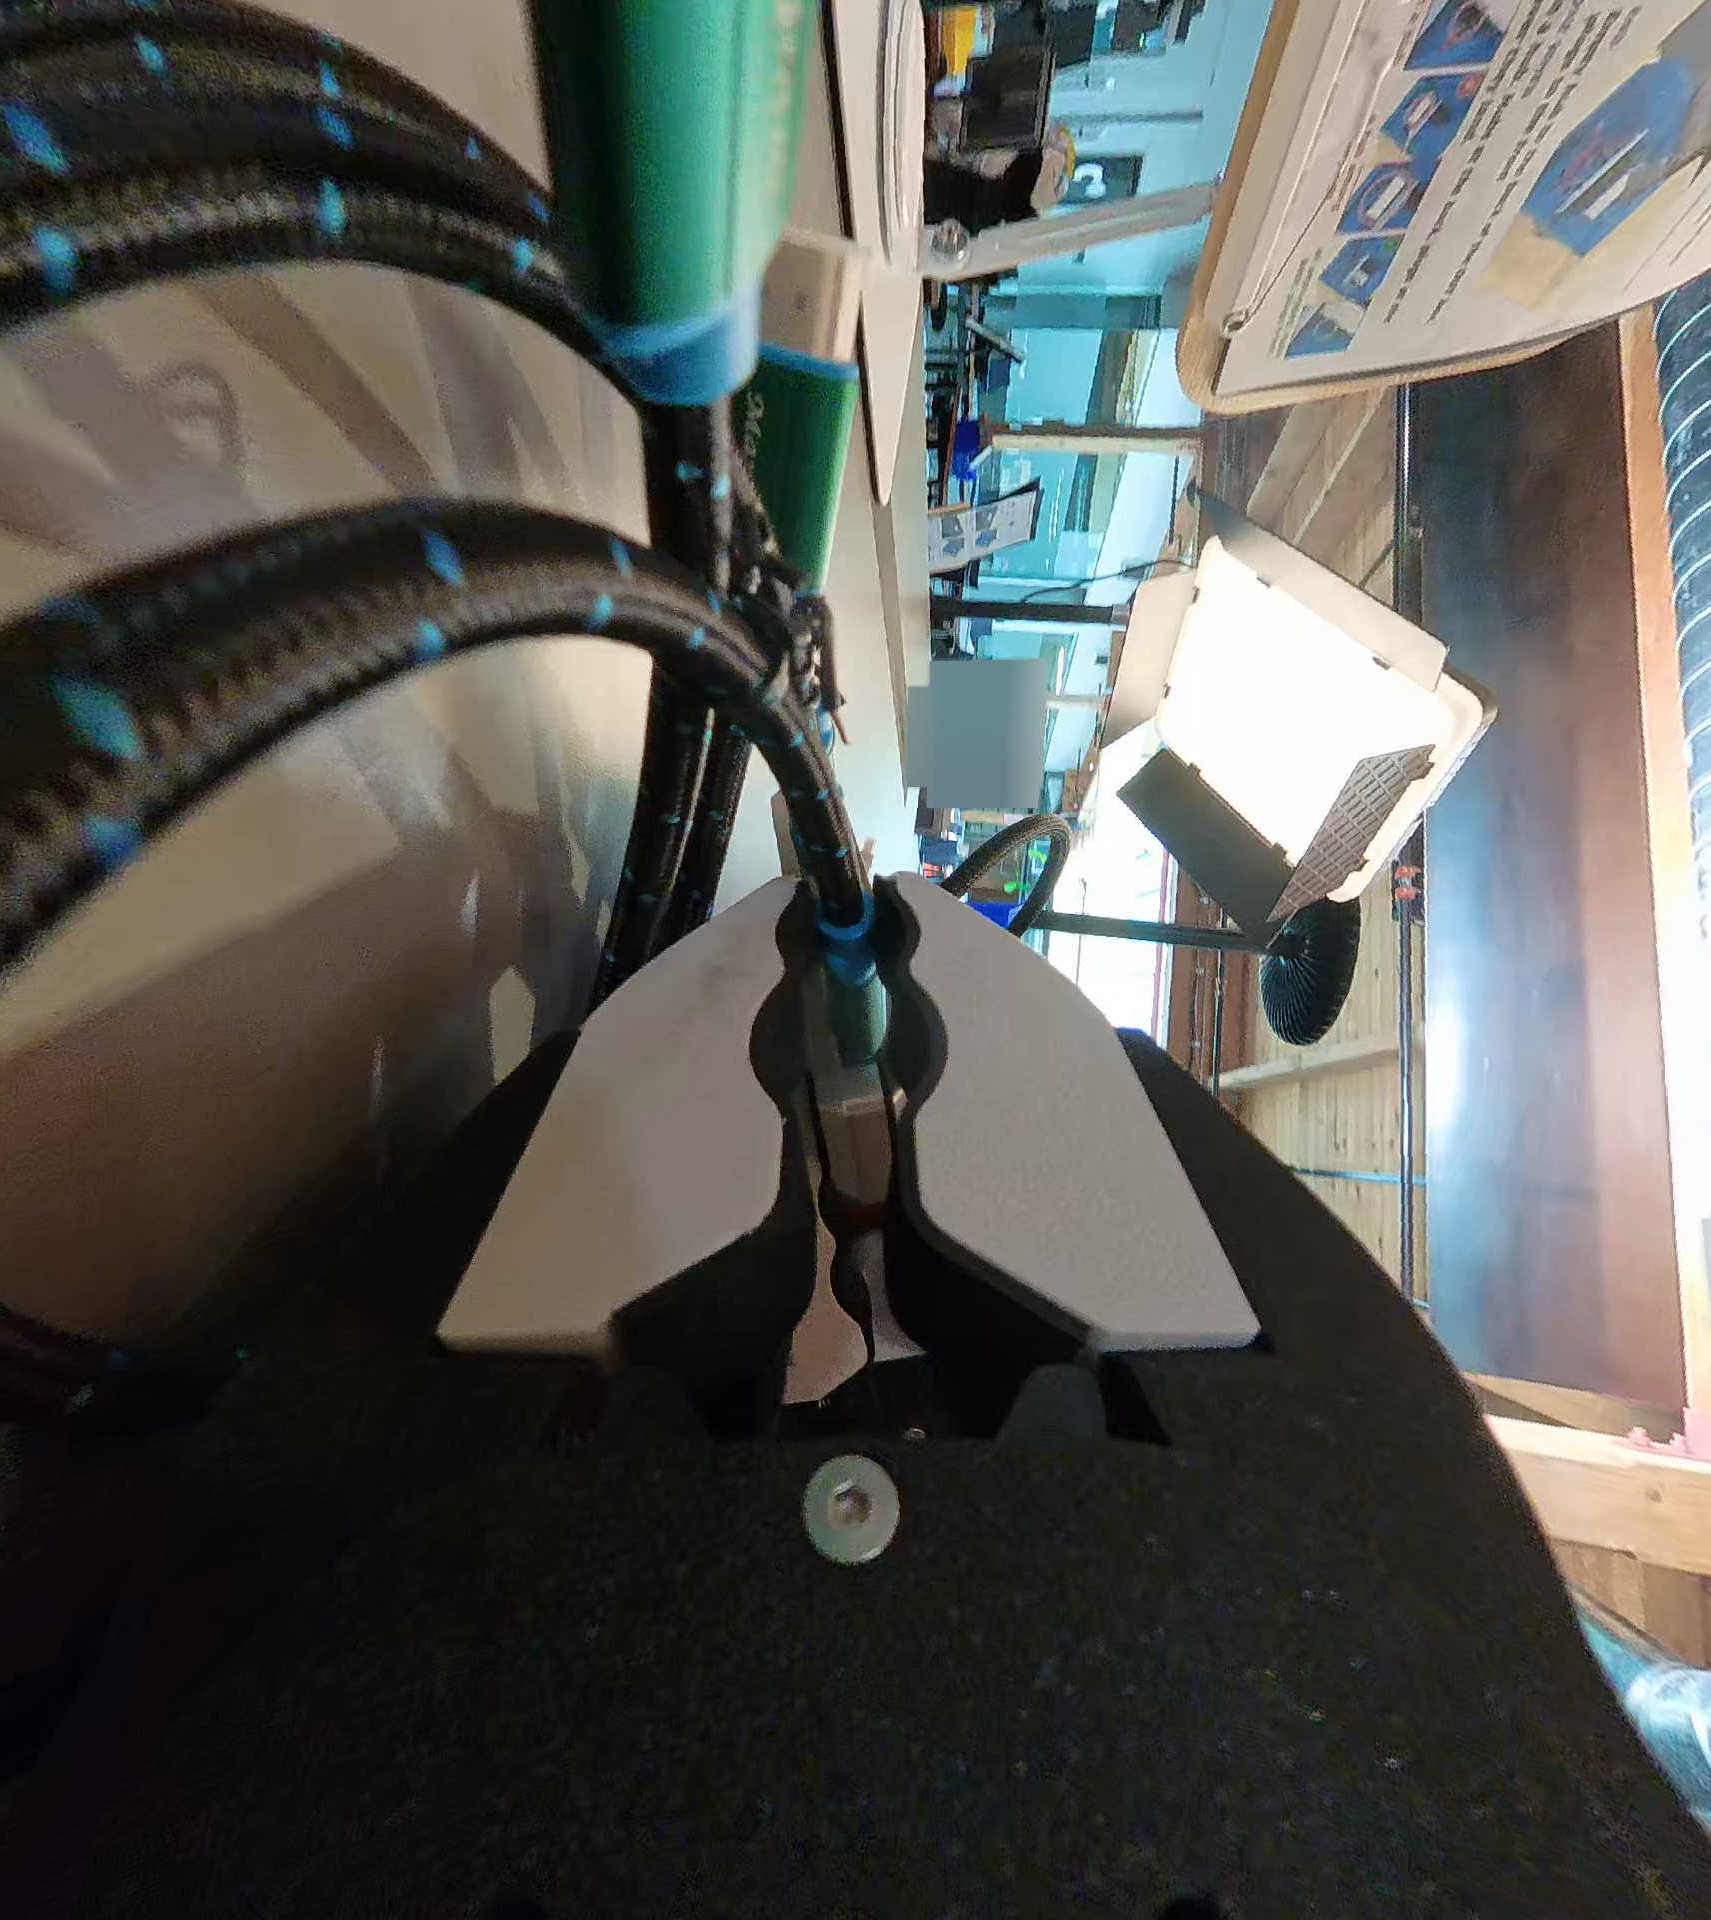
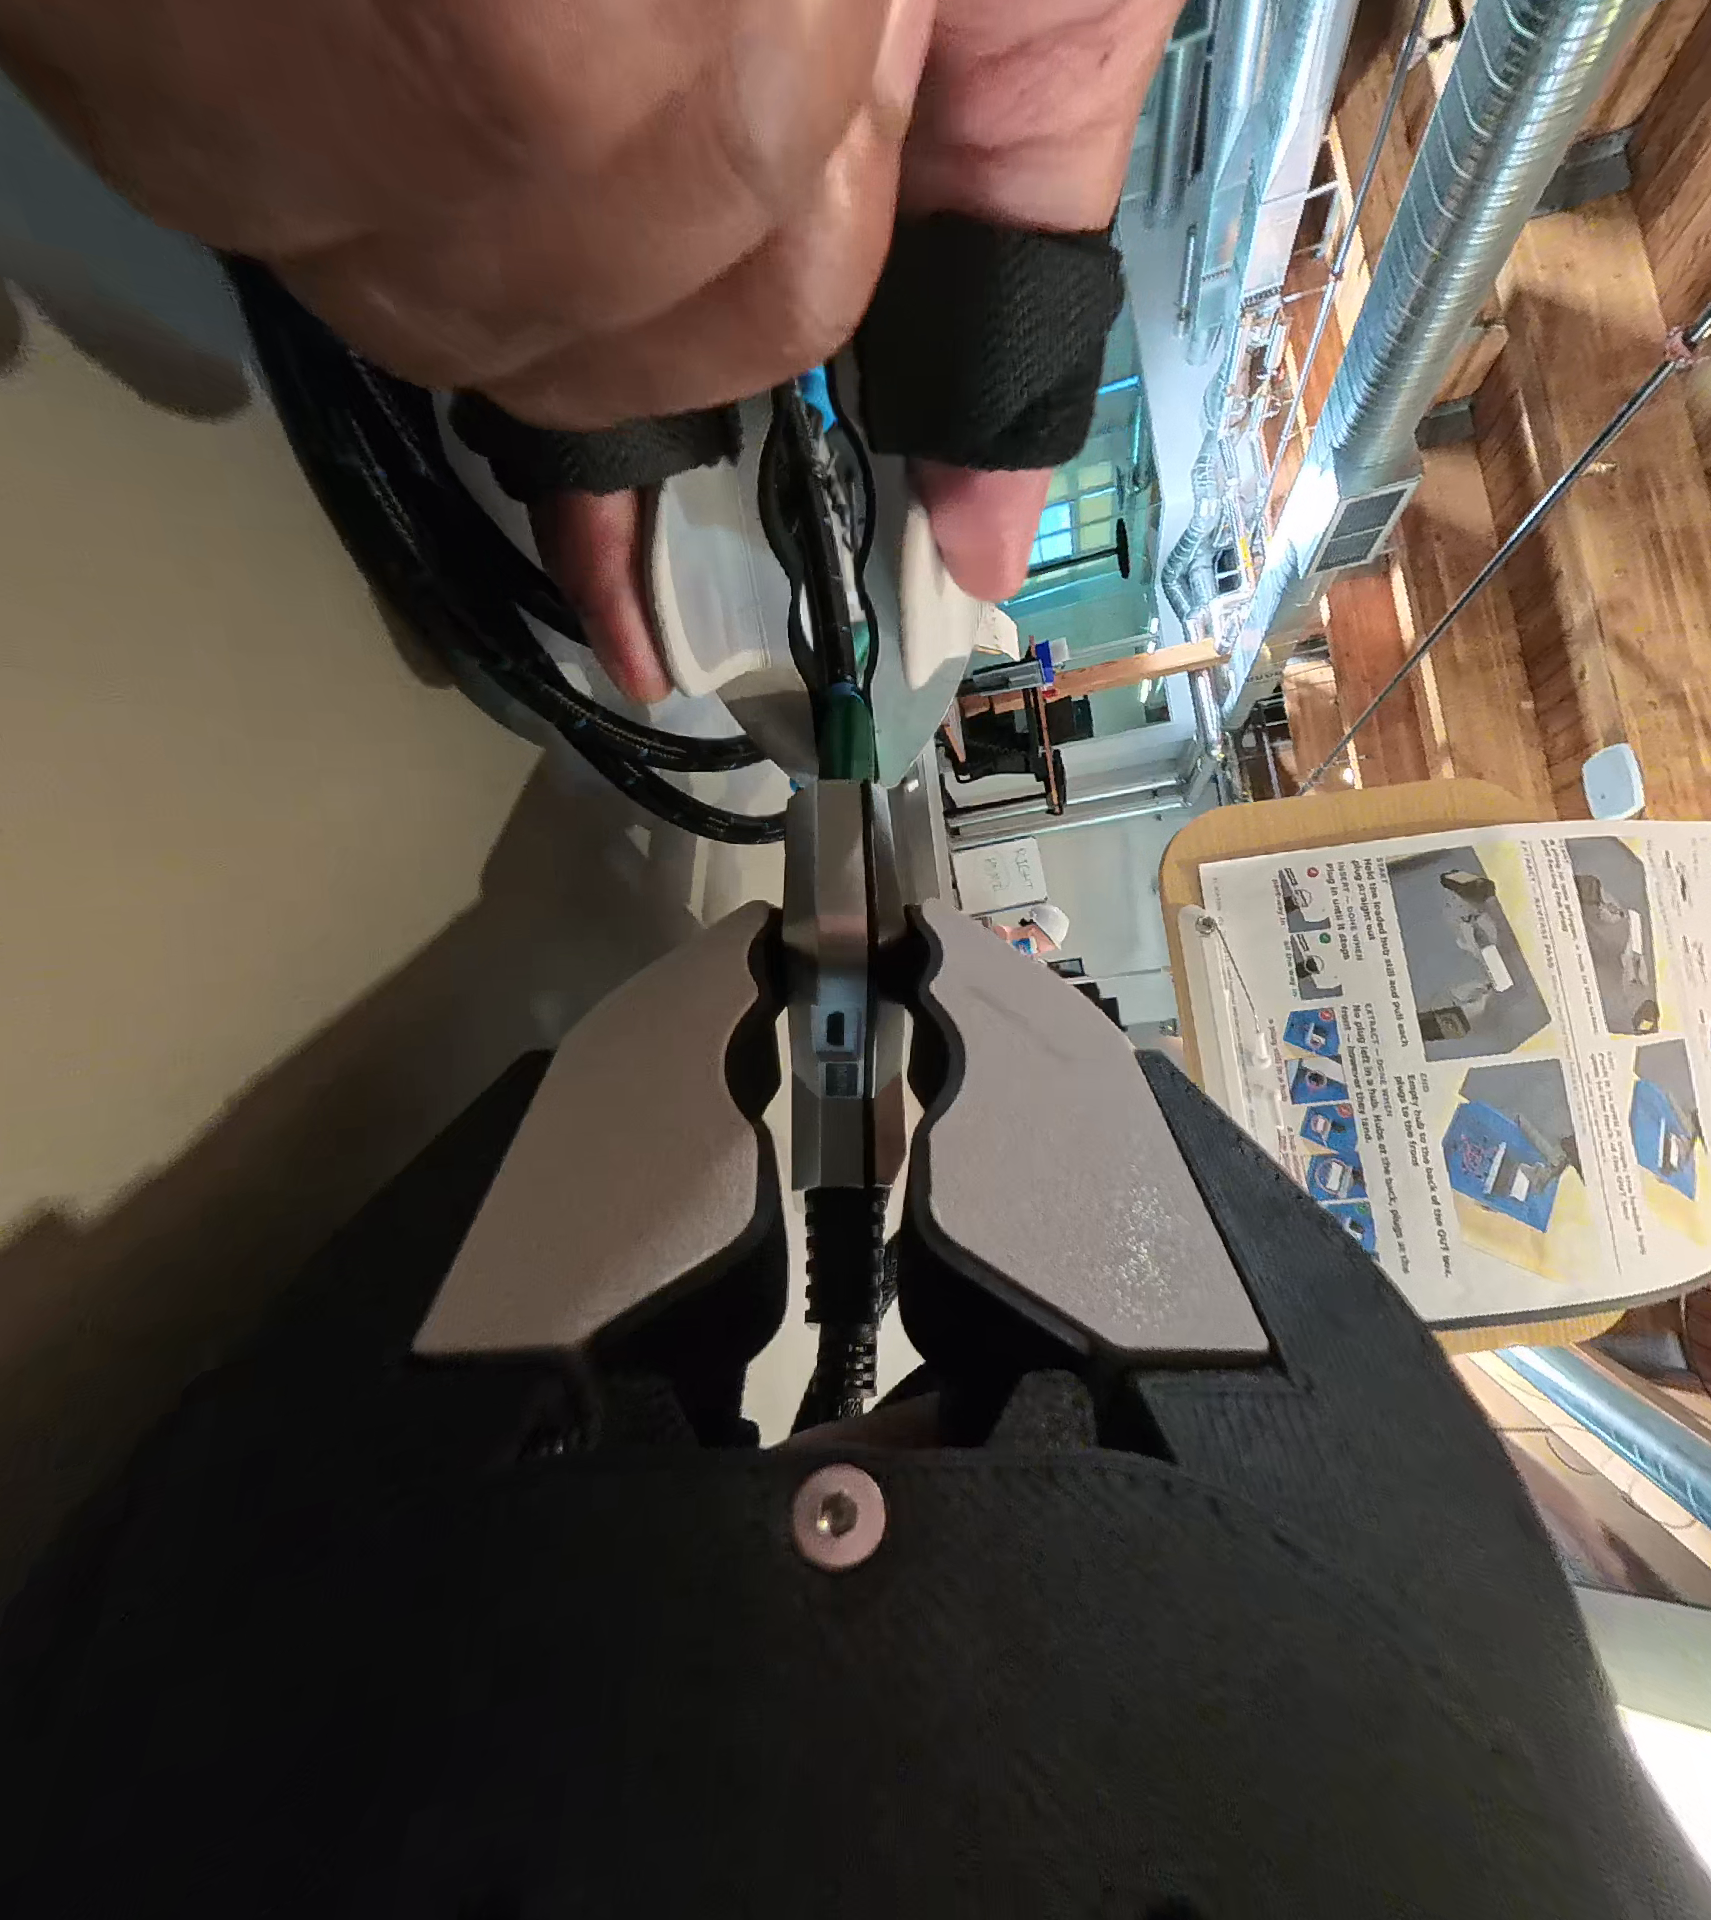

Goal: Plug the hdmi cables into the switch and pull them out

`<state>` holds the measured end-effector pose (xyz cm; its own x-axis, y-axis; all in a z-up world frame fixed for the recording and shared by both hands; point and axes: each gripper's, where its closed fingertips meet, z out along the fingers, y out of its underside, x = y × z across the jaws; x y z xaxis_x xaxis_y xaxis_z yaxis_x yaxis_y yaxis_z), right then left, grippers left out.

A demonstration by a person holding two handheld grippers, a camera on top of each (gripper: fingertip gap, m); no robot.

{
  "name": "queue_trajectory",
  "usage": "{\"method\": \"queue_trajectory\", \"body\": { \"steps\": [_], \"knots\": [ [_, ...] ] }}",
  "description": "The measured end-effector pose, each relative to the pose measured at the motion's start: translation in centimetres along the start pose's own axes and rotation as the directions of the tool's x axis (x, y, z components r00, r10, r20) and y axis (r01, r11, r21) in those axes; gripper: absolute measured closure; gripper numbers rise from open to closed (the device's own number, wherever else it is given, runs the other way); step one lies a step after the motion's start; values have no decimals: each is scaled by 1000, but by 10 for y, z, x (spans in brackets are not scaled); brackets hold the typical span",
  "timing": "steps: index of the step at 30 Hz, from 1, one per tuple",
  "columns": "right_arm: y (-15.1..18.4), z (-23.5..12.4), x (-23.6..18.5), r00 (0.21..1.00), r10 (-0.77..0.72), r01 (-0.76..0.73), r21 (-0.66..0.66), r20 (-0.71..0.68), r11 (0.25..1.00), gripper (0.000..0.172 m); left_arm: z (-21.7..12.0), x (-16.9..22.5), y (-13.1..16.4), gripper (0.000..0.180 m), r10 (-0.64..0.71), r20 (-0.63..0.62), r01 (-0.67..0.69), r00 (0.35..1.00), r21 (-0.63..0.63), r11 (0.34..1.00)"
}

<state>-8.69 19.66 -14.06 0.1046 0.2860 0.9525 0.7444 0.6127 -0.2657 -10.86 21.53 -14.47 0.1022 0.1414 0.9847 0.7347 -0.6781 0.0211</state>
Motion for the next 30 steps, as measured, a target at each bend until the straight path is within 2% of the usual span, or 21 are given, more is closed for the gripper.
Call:
{"method": "queue_trajectory", "body": {
  "steps": [6,9,12,15,19,21,23,25,27,28,30],
  "knots": [
    [2,4,1,999,-39,39,-22,-1,999,151,2,1,-6,170,-5,-7,5,1000,-20,1000],
    [10,2,4,996,-67,60,-118,-53,991,147,4,2,-6,171,-37,-39,36,999,-4,999],
    [27,-3,7,996,-37,20,-209,-76,978,141,0,3,-5,171,-42,-54,42,998,-3,999],
    [43,-3,10,997,-17,-5,-287,-76,958,138,1,6,5,170,-65,-75,61,995,-54,997],
    [48,0,16,997,-43,20,-304,-67,953,147,9,17,23,170,-59,-126,42,990,-129,991],
    [52,-1,23,997,-59,40,-301,-55,953,148,8,29,28,148,-28,-160,0,987,-173,985],
    [61,0,34,995,-83,64,-329,-45,942,149,4,52,44,126,-13,-237,-53,971,-272,961],
    [68,0,55,991,-118,89,-337,-67,937,149,-6,77,59,115,49,-317,-150,947,-304,941],
    [71,-1,87,982,-151,105,-336,-113,936,149,-21,103,72,116,156,-438,-300,885,-281,912],
    [73,-4,108,976,-161,105,-339,-143,935,150,-30,116,75,119,209,-507,-370,836,-241,897],
    [78,-14,155,966,-158,78,-353,-205,932,149,-54,143,76,130,293,-658,-472,694,-108,875]
  ]
}}
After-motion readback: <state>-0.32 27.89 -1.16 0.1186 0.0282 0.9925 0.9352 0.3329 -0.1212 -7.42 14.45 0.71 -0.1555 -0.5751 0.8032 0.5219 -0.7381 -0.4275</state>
